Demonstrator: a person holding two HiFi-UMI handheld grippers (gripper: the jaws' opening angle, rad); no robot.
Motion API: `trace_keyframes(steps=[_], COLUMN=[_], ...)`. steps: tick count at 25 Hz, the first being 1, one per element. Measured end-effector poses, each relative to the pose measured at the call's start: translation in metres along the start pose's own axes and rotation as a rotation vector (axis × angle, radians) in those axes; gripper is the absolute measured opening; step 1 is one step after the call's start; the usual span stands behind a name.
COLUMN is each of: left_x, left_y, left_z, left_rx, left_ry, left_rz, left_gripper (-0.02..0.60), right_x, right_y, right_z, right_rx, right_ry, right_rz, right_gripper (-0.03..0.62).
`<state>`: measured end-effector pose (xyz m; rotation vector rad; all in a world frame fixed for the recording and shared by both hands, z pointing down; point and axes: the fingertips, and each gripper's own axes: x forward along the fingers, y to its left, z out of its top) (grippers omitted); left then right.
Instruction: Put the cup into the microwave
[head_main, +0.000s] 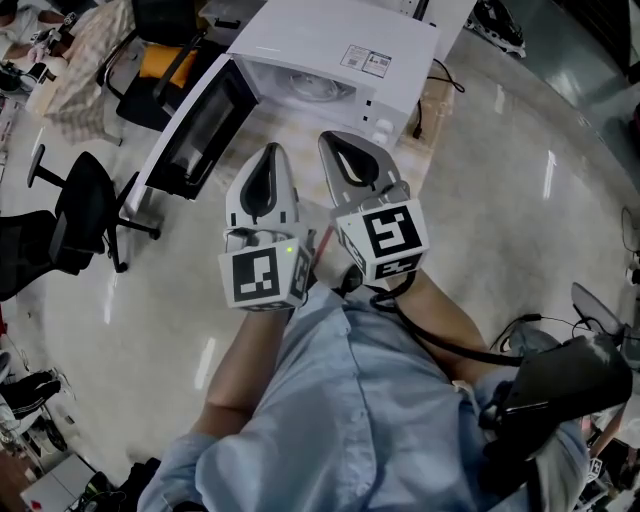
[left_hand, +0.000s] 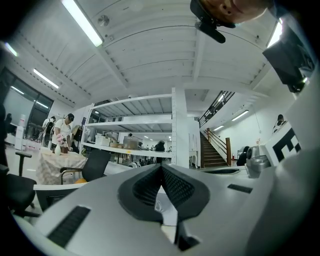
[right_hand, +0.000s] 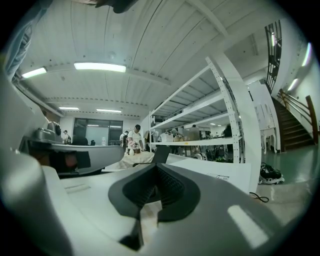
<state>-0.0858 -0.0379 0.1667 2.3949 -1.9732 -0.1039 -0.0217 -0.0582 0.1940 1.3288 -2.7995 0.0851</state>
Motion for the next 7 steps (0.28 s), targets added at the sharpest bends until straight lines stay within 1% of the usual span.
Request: trace_keyframes(steps=[7], left_x=[0.0021], left_y=[0.0095], left_z=[-0.0015], left_rx=[-0.003], left_ry=[-0.007], left_rz=[0.013], left_gripper=[0.007], right_x=[0.0047], right_y=[0.0013], right_z=[0.0014], right_rx=[0.006], right_ry=[-0.013], right_rz=[0.006], right_gripper=[0.002])
